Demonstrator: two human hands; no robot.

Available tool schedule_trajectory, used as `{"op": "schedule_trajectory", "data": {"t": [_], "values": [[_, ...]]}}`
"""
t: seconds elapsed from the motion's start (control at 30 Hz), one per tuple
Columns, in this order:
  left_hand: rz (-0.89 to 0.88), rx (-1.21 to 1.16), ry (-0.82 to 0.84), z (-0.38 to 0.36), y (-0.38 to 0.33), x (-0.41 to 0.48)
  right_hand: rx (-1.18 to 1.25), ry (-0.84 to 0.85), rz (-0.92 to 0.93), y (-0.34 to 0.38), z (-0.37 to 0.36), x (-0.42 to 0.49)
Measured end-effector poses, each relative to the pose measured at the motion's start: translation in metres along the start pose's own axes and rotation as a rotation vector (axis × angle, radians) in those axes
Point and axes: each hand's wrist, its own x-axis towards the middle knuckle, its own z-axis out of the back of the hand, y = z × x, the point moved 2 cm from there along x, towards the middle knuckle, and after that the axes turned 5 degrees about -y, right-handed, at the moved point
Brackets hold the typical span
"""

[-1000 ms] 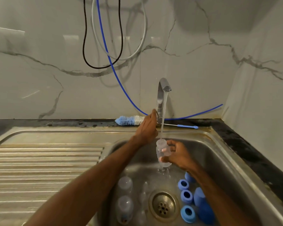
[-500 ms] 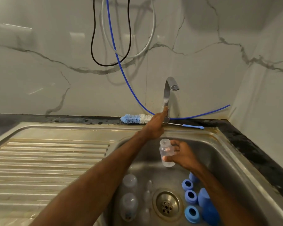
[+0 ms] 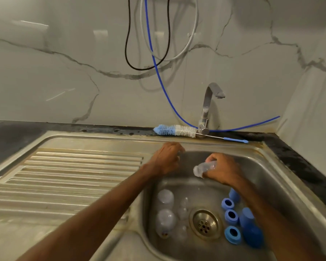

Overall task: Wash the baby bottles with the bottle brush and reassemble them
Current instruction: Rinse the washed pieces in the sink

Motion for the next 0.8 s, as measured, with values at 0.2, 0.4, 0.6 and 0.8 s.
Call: {"op": "schedule_trajectory", "data": {"t": [0.2, 0.4, 0.6, 0.8], "values": [[0.094, 0.062, -0.042, 0.025, 0.04, -0.024, -0.124, 0.01, 0.068, 0.041, -0.005, 0.0], [0.225, 0.063, -0.07, 0.044, 0.082, -0.043, -0.09, 0.015, 0.09, 0.075, -0.011, 0.001], [0.377, 0.103, -0.145, 0.068, 0.133, -0.067, 0.101, -0.17, 0.205, 0.147, -0.001, -0.001], [0.554, 0.089, -0.266, 0.084, 0.171, -0.092, 0.097, -0.089, 0.29, 0.236, -0.054, 0.019]]}}
